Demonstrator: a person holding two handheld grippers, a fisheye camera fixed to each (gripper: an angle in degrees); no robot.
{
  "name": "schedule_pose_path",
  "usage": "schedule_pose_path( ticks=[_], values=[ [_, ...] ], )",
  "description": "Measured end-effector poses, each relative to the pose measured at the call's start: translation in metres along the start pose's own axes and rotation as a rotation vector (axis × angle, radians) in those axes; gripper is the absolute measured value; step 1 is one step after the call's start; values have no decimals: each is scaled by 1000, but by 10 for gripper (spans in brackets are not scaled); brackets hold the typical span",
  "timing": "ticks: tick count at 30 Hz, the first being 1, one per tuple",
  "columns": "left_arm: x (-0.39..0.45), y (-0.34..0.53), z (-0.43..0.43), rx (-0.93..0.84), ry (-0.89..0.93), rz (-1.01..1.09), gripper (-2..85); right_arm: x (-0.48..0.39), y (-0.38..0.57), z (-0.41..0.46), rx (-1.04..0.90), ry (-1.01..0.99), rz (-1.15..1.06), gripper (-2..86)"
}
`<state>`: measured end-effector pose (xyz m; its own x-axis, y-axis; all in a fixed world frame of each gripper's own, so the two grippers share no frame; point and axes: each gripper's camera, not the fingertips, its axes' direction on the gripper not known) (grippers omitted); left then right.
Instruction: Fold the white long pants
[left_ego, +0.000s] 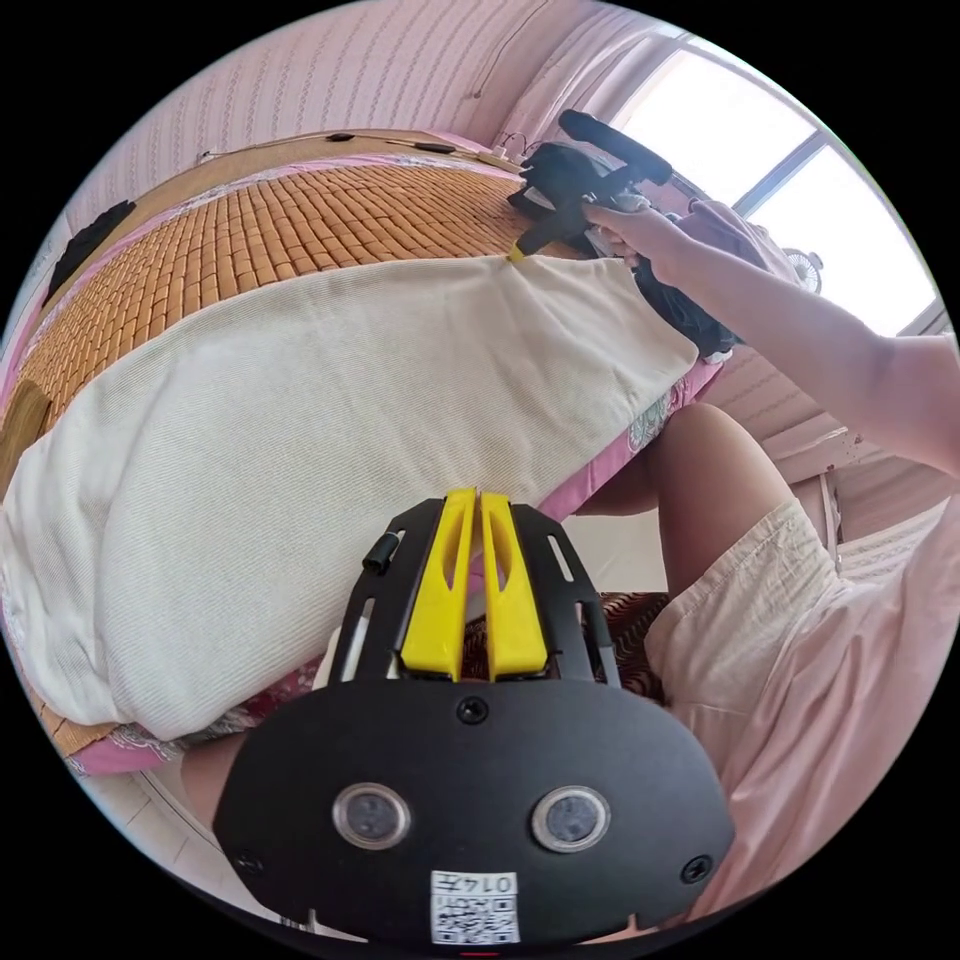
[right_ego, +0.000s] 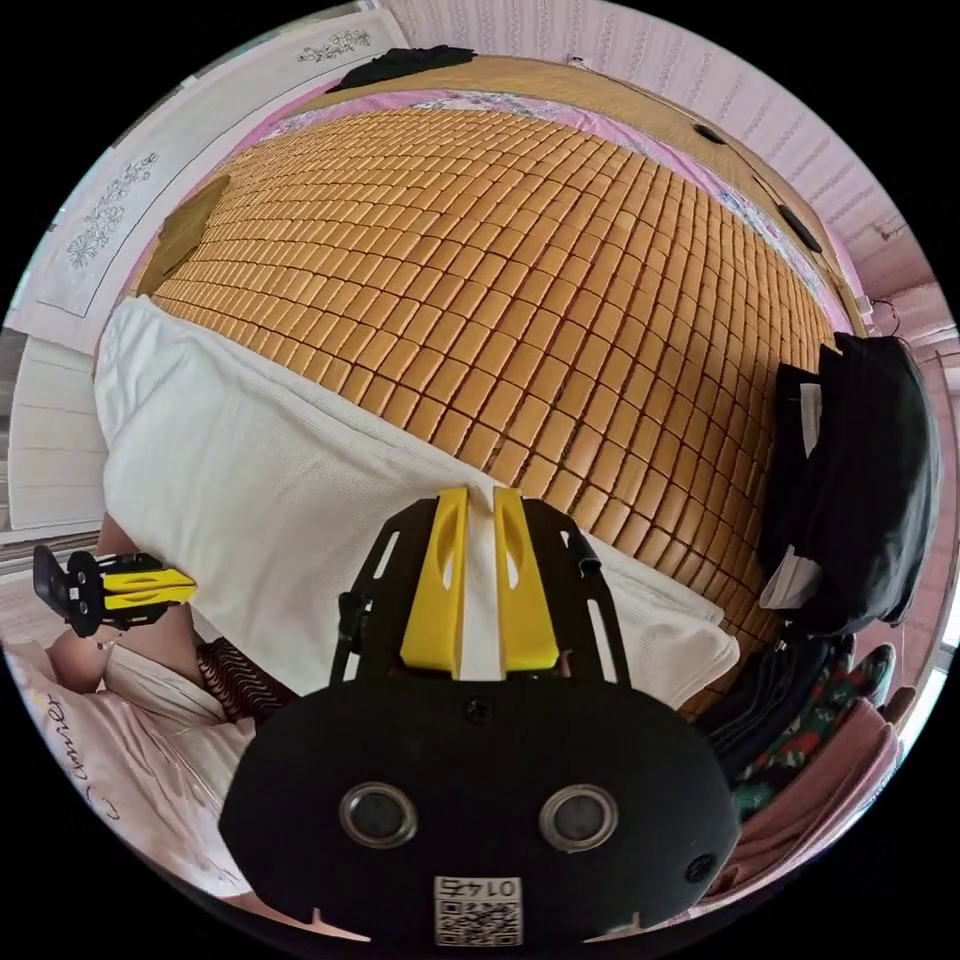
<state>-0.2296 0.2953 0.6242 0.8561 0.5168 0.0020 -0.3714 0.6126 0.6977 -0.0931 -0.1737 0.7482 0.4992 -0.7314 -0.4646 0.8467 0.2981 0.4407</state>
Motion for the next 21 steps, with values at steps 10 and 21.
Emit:
schedule_pose_path(
  ticks=[10,21],
  values=[
    [37,20,20,4,-131,155,-10,-182,-35,-3,33,27,-563,-5],
    [32,42,20,119,-35,134,-10,-224,-56,3,-206,250,-796,-7]
  ],
)
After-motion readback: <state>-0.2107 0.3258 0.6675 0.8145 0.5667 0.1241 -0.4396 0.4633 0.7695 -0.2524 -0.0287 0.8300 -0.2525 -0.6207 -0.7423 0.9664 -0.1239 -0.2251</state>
